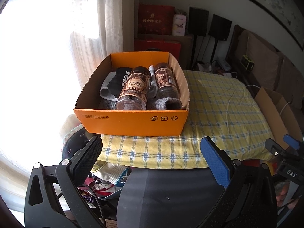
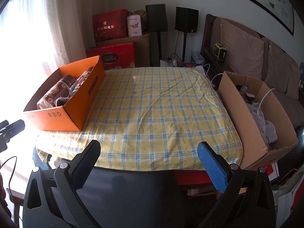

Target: Organize objects

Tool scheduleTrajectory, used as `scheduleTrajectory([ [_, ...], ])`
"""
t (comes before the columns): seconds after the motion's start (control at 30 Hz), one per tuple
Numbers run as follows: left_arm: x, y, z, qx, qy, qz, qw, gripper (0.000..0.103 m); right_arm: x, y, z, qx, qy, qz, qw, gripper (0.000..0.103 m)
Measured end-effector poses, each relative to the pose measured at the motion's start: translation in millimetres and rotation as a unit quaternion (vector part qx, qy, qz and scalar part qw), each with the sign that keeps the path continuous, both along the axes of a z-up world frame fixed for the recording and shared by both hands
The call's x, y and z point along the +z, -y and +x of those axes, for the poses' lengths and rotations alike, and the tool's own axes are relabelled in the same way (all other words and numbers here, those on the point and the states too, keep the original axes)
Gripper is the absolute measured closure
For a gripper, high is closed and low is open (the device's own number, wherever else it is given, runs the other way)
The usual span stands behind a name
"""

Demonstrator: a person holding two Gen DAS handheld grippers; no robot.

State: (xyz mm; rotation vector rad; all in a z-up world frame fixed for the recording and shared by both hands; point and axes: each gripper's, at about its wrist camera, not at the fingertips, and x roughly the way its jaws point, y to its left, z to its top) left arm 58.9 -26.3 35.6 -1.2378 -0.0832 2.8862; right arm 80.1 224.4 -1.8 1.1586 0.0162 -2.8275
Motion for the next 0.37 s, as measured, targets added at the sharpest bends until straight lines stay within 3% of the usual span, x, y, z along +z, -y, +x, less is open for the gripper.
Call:
scheduleTrajectory([
  [0.37, 1.1, -1.6, 0.9, 0.002, -0.003, -0.008, 1.0, 0.0, 0.0, 0.1, 0.2, 0.0, 0.0, 0.001, 1.0, 0.0],
])
